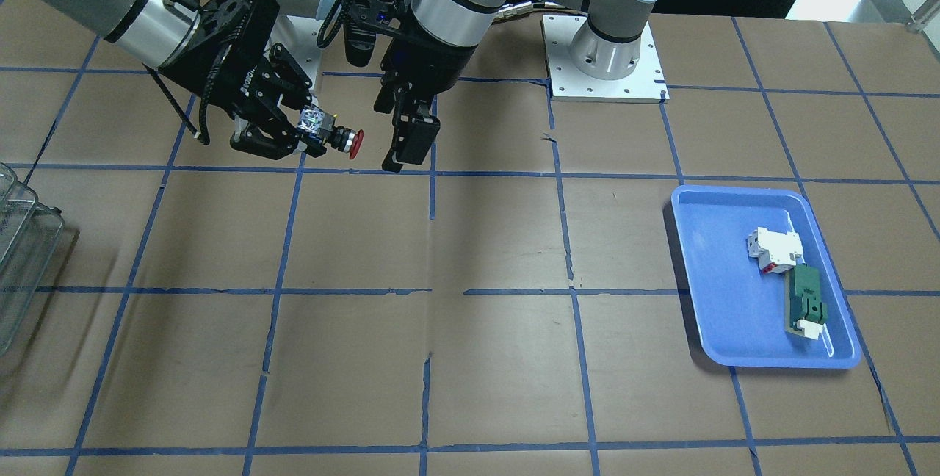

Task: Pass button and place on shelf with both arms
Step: 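Open the left gripper and pull it back while the right gripper carries the button away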

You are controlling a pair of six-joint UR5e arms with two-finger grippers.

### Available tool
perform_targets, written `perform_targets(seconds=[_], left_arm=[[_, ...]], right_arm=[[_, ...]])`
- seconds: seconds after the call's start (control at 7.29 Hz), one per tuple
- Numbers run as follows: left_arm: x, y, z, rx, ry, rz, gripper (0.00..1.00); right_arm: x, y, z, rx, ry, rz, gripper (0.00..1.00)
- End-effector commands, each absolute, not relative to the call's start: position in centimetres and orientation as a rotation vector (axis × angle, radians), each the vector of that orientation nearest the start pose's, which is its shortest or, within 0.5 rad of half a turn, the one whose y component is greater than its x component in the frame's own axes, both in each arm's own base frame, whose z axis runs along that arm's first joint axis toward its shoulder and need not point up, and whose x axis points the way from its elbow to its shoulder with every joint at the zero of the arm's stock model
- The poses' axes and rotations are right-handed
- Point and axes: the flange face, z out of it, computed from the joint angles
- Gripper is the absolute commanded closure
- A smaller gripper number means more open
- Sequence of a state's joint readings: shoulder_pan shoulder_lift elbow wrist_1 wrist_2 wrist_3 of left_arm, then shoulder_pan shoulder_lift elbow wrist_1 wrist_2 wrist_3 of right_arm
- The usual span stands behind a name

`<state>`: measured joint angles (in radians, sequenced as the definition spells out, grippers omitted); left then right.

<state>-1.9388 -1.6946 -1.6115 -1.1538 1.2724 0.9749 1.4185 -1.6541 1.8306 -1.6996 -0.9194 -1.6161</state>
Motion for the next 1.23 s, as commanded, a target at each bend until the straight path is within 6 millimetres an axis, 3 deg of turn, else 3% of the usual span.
perform_targets(seconds=[0.0, 0.14, 0.27, 0.41, 0.55, 0.69, 0.82, 1.1], left_arm=[[-31.4, -47.5, 44.9, 1.912, 2.627, -0.386, 0.0], [-27.4, -48.8, 44.1, 1.796, 2.682, -0.265, 0.06], [-24.5, -49.3, 43.8, 1.711, 2.726, -0.167, 0.02], [-21.8, -49.8, 43.6, 1.537, 2.835, -0.101, 0.0], [-19.6, -49.9, 44.7, 1.226, 2.942, -0.072, 0.0], [-17.5, -50.6, 45.5, 1.081, 2.95, -0.068, 0.0], [-15.8, -49.9, 46.1, 0.799, 3.03, -0.013, 0.0], [-14.5, -48.8, 46.7, 0.561, 3.085, 0.069, 0.0]], right_arm=[[4.6, -48.4, 43.9, -1.705, 2.19, -0.576, 1.0], [-0.5, -48.8, 45.2, -1.656, 2.326, -0.549, 1.0], [-4.8, -48.8, 47.0, -1.665, 2.478, -0.461, 1.0], [-7.8, -48.5, 48.4, -1.672, 2.596, -0.372, 1.0], [-11.0, -47.9, 49.6, -1.666, 2.724, -0.245, 1.0], [-12.7, -47.7, 49.9, -1.642, 2.807, -0.14, 1.0], [-15.2, -48.4, 49.0, -1.642, 2.901, -0.02, 1.0], [-20.1, -50.3, 44.1, -1.46, 2.969, 0.146, 1.0]])
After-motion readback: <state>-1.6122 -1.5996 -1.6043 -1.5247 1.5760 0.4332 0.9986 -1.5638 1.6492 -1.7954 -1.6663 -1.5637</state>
